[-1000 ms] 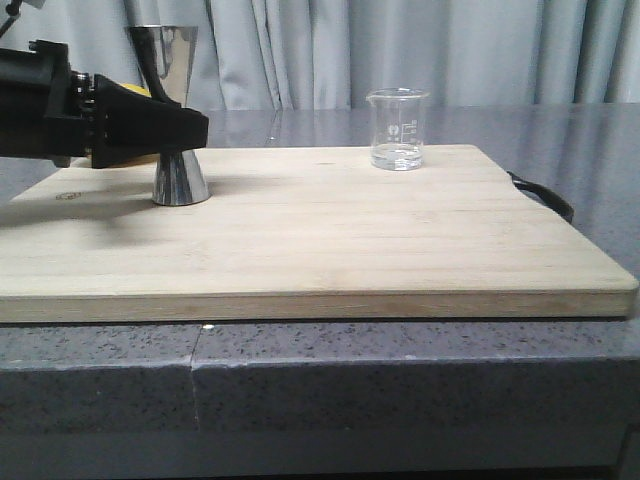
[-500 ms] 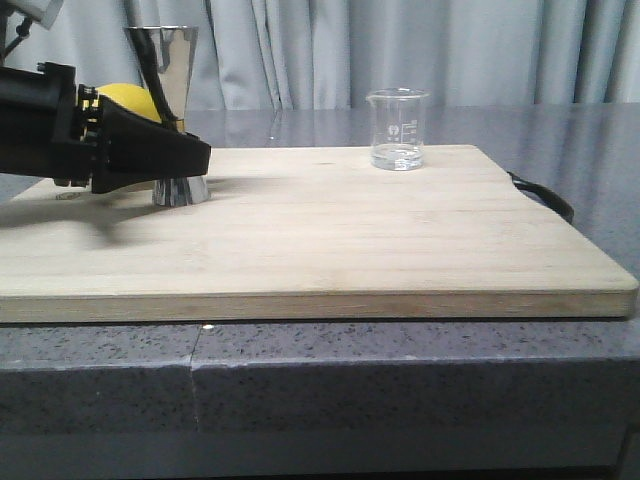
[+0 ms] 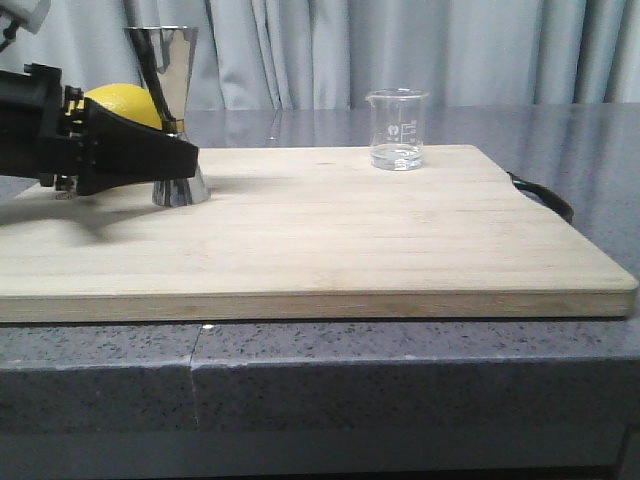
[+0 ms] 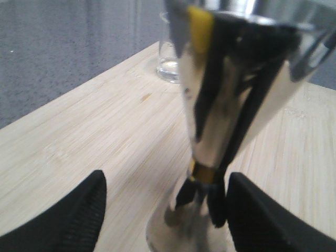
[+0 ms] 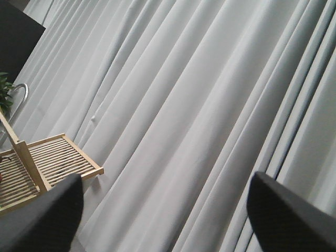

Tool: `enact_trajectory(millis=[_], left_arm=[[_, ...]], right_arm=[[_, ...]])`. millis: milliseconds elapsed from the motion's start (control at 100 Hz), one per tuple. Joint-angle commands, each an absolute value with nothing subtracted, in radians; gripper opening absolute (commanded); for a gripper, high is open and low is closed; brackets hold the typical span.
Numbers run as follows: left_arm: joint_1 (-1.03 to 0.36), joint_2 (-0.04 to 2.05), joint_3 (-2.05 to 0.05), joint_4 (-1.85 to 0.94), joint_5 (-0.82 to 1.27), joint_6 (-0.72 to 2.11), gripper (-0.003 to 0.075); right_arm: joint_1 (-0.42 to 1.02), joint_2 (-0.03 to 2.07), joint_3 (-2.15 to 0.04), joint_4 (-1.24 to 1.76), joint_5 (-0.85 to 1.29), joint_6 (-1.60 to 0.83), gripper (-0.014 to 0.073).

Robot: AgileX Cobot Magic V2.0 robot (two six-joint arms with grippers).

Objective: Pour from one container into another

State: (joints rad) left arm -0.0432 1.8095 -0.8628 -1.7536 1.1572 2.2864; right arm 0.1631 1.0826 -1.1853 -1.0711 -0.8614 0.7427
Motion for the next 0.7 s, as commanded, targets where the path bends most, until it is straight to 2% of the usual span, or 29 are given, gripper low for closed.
enact_trajectory(millis=[0,350,480,580,690], left_arm=[[-0.011,1.752,-0.879,-1.756,1.279,2.23,0.0454],[0.08,1.602,-0.879,-1.675,1.279,2.087,0.0452],[0.094,1.521,-0.879,-1.62,1.279,1.944,0.044],[0.127,1.438,-0.881,-1.611,1.279,1.856,0.0402],[0.2,1.338,-0.909,-1.611,1.279,1.804,0.0336]], right_arm=[[0.163,1.063,-1.218,-1.027,-0.865,0.743,0.0573],[0.163,1.063,-1.218,-1.027,-0.847,0.743,0.0573],[0.163,1.063,-1.218,-1.027,-0.823,0.743,0.0573],[0.163,1.063,-1.218,-1.027,-0.717,0.743,0.0573],[0.163,1.063,-1.218,-1.027,-0.503,0.743,0.0573]])
